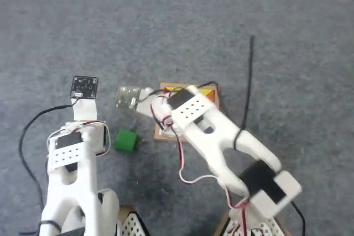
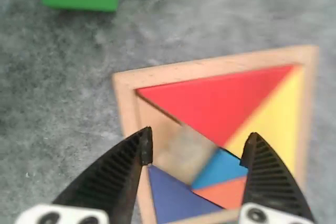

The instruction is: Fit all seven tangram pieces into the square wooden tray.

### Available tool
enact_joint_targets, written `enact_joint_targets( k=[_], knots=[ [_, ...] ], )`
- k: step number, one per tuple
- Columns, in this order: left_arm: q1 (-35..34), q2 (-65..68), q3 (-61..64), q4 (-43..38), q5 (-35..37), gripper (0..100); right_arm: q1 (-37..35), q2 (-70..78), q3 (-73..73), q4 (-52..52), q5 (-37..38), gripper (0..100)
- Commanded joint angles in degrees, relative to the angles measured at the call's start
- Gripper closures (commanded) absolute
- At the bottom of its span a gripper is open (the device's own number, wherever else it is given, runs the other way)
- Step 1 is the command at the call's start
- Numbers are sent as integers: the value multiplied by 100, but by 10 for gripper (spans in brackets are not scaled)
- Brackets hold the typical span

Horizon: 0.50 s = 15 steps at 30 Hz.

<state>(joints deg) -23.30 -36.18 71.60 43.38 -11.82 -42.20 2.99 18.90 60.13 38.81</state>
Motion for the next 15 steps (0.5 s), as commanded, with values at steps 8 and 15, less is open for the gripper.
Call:
enact_joint_targets(
  k=[8,15],
  knots=[
    [-18,-193,-242,-114,62,985,690,-523,-158,110,-1020,729],
    [-18,-193,-233,-114,62,985,681,400,-413,277,-1336,786]
  ],
)
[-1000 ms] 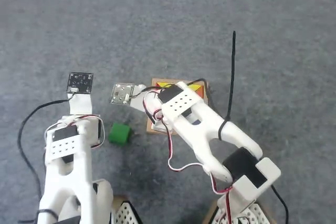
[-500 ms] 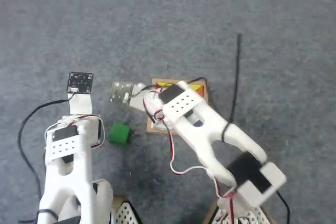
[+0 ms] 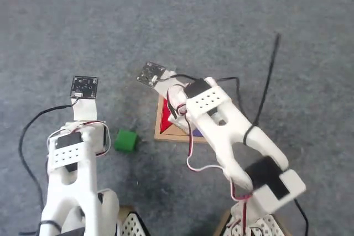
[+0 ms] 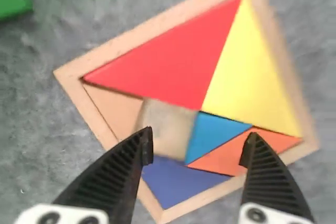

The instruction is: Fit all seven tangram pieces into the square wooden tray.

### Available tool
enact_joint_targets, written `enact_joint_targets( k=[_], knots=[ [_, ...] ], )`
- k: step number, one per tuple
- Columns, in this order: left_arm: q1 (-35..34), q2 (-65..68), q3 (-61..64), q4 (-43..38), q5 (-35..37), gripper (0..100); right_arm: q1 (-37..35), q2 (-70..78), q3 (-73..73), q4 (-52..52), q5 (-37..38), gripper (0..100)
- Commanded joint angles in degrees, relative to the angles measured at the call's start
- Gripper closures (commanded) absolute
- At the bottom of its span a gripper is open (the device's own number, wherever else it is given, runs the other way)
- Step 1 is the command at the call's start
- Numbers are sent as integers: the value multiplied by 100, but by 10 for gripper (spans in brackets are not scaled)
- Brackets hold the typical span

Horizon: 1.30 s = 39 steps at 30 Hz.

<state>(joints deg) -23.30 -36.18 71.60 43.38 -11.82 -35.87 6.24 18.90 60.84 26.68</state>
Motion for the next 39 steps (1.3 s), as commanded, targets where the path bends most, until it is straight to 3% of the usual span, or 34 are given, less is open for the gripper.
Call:
enact_joint_targets(
  k=[1,8,18,28,31,39],
  knots=[
    [-18,-193,-233,-114,62,985,40,171,-510,303,-132,816],
    [-18,-193,-233,-114,62,985,22,725,-1011,488,-308,972],
    [-18,-193,-233,-114,62,985,110,470,-1055,488,-308,991],
    [-18,-193,-233,-114,62,985,593,-901,-475,444,-316,991],
    [-18,-193,-233,-114,62,985,866,-1437,-290,435,-316,991],
    [-18,-193,-233,-114,62,985,2527,-1657,-202,391,-325,989]
  ],
)
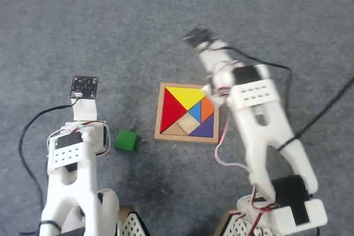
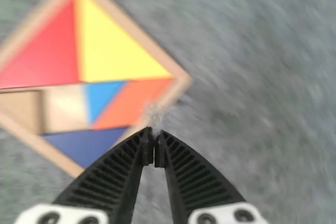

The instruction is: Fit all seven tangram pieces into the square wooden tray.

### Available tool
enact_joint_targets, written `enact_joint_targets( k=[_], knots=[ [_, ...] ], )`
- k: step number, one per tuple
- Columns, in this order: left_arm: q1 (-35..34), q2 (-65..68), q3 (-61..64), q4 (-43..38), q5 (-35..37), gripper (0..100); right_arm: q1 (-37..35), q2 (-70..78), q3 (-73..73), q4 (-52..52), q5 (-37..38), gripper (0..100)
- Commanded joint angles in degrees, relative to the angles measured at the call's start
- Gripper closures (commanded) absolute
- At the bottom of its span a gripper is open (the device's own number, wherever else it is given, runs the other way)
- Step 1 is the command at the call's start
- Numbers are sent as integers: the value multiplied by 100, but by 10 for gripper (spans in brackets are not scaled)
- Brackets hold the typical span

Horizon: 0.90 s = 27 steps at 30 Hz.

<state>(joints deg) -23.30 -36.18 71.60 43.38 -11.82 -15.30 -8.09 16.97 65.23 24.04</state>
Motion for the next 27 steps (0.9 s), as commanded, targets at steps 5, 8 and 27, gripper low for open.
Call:
enact_joint_targets(
  k=[5,8,27],
  knots=[
    [-18,-193,-242,-114,62,984,1130,189,-62,-101,-747,841],
    [-18,-193,-251,-114,62,968,1332,189,-220,57,-923,638],
    [1081,-132,-1578,2462,53,825,1376,233,519,-892,-1969,940]
  ],
)
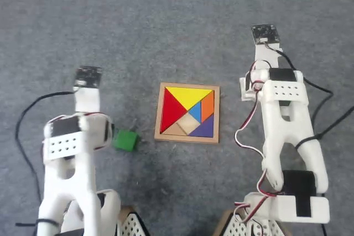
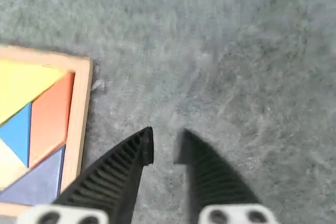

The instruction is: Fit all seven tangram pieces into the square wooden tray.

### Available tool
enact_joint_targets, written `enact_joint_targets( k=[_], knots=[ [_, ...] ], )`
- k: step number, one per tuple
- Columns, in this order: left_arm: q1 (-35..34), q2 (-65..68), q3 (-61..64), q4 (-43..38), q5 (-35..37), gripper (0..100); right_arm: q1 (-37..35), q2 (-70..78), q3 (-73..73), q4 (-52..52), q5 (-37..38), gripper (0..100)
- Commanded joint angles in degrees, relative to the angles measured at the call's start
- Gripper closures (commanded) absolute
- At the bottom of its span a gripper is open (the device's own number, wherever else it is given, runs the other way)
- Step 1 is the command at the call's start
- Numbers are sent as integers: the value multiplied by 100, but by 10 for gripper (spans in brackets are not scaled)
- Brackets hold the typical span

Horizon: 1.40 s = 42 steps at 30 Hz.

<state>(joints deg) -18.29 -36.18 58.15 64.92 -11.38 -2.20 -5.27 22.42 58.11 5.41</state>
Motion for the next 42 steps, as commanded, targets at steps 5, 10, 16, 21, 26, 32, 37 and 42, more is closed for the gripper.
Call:
enact_joint_targets(
  k=[5,10,16,21,26,32,37,42],
  knots=[
    [747,-132,-4,299,-360,764,75,-84,-9,-154,-387,971],
    [765,-123,268,334,-624,739,22,-92,220,-330,-387,971],
    [756,-88,286,316,-607,739,4,-92,290,-400,-387,971],
    [747,1169,22,70,-607,739,4,-92,290,-400,-387,971],
    [738,2989,-884,-18,-105,741,4,-92,290,-400,-387,971],
    [765,3569,-1499,114,79,742,4,-84,290,-409,-387,971],
    [730,3209,-1499,97,545,742,4,-84,290,-409,-378,971],
    [765,2875,-1560,44,914,742,4,-84,273,-409,-360,971]
  ],
)
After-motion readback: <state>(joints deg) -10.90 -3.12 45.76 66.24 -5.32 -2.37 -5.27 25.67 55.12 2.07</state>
